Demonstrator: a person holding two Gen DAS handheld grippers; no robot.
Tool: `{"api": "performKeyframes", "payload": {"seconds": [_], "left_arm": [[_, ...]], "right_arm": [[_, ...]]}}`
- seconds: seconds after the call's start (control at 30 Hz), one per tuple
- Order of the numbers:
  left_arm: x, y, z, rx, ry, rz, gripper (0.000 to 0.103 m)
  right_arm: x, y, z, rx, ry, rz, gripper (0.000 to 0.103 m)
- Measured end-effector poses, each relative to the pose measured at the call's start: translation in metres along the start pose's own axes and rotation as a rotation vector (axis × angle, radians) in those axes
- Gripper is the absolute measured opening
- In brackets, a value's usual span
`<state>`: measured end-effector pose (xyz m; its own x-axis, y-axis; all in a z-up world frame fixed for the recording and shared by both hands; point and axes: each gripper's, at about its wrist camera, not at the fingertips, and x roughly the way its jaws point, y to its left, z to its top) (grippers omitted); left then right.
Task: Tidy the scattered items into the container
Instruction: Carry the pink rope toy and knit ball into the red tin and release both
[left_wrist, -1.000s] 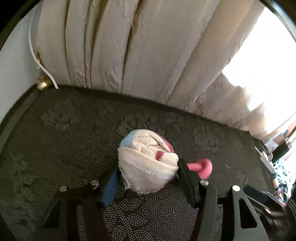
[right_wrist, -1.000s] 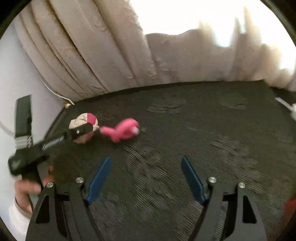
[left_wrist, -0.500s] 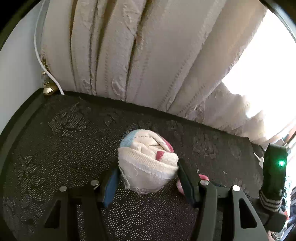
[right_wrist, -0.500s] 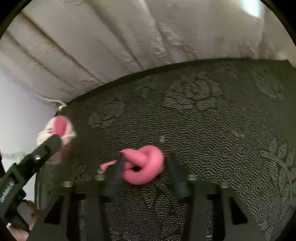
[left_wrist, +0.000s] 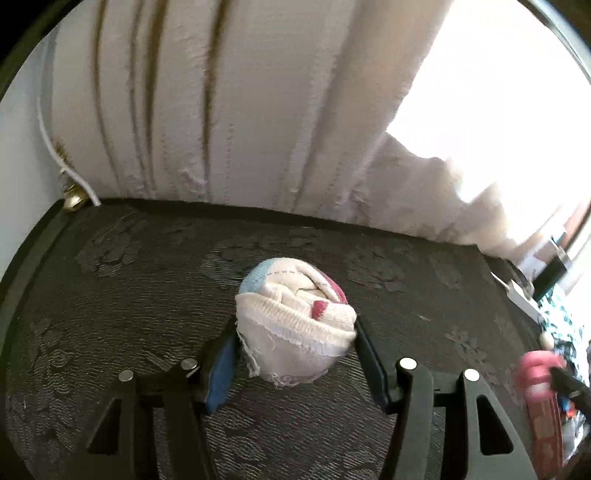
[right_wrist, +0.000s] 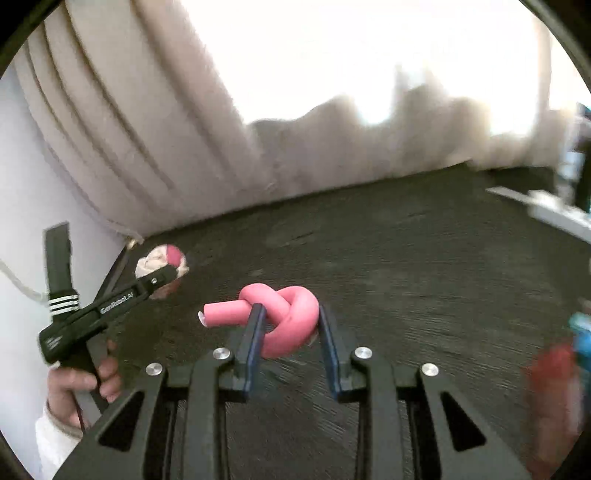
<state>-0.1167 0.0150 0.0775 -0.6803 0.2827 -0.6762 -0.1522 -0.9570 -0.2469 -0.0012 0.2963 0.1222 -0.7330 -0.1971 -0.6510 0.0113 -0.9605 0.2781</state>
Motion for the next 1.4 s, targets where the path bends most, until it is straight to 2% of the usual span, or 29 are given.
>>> {"api": "performKeyframes", "payload": {"seconds": [0.17, 0.23, 0.33, 0.43, 0.53, 0.73, 0.83, 0.93, 0.97, 1.0, 1.03, 1.17, 1.4], "left_arm": [[-0.013, -0.033, -0.012, 0.09, -0.014, -0.031, 0.061], [-0.018, -0.045, -0.017, 0.103, -0.006, -0.043, 0.061], [-0.03, -0.071, -0.027, 0.145, 0.008, -0.072, 0.061], [-0.046, -0.093, -0.037, 0.193, 0.003, -0.102, 0.061], [-0.066, -0.122, -0.05, 0.246, -0.005, -0.136, 0.062], [-0.089, -0.176, -0.073, 0.333, 0.002, -0.207, 0.062], [-0.089, -0.204, -0.08, 0.358, 0.019, -0.251, 0.062], [-0.089, -0.235, -0.088, 0.391, 0.034, -0.288, 0.062], [-0.089, -0.247, -0.091, 0.402, 0.038, -0.303, 0.062], [-0.088, -0.26, -0.093, 0.414, 0.044, -0.321, 0.062], [-0.087, -0.273, -0.095, 0.426, 0.05, -0.339, 0.062], [-0.081, -0.318, -0.1, 0.454, 0.075, -0.411, 0.062], [-0.062, -0.385, -0.107, 0.477, 0.124, -0.494, 0.062]], "right_arm": [[-0.097, -0.079, -0.025, 0.085, -0.15, -0.185, 0.032], [-0.129, -0.111, -0.035, 0.118, -0.183, -0.285, 0.032], [-0.151, -0.148, -0.045, 0.18, -0.198, -0.386, 0.032], [-0.146, -0.176, -0.056, 0.203, -0.171, -0.431, 0.032], [-0.133, -0.184, -0.067, 0.171, -0.125, -0.485, 0.032], [-0.108, -0.174, -0.081, -0.009, -0.082, -0.617, 0.032], [-0.11, -0.176, -0.085, -0.027, -0.088, -0.595, 0.033], [-0.13, -0.185, -0.089, 0.04, -0.127, -0.468, 0.04], [-0.14, -0.188, -0.092, 0.063, -0.155, -0.441, 0.053], [-0.154, -0.191, -0.096, 0.085, -0.196, -0.427, 0.072], [-0.167, -0.192, -0.1, 0.102, -0.243, -0.426, 0.079], [-0.203, -0.198, -0.113, 0.131, -0.347, -0.407, 0.081], [-0.222, -0.229, -0.136, 0.247, -0.396, -0.399, 0.081]]}}
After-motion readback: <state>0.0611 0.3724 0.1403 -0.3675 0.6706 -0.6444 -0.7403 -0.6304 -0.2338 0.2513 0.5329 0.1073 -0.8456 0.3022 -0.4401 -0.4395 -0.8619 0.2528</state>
